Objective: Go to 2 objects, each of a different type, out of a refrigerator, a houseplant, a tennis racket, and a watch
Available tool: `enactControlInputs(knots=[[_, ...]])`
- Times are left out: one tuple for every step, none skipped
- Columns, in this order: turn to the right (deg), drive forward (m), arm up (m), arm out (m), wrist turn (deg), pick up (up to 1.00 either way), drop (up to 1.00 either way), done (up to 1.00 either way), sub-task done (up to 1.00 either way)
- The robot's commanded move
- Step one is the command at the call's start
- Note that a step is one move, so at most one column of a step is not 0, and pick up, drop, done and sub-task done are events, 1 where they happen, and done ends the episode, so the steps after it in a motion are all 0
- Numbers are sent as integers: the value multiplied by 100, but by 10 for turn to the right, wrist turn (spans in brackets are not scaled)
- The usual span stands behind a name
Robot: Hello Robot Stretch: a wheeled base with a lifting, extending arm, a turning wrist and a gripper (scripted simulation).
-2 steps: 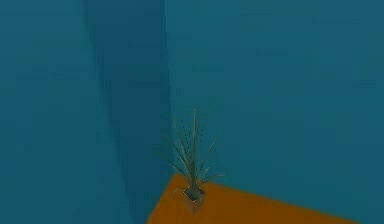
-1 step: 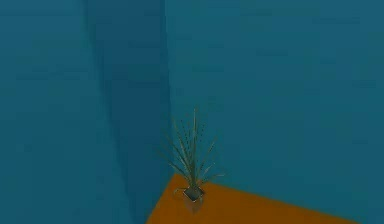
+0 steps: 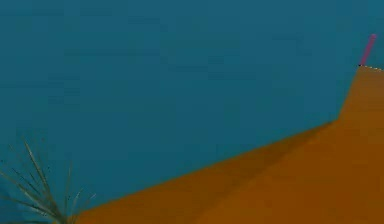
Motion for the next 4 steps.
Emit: enactControlInputs(knots=[[450, 0, 0, 0, 0, 0, 0, 0, 0], [30, 0, 0, 0, 0, 0, 0, 0, 0], [0, 100, 0, 0, 0, 0, 0, 0, 0], [0, 100, 0, 0, 0, 0, 0, 0, 0]])
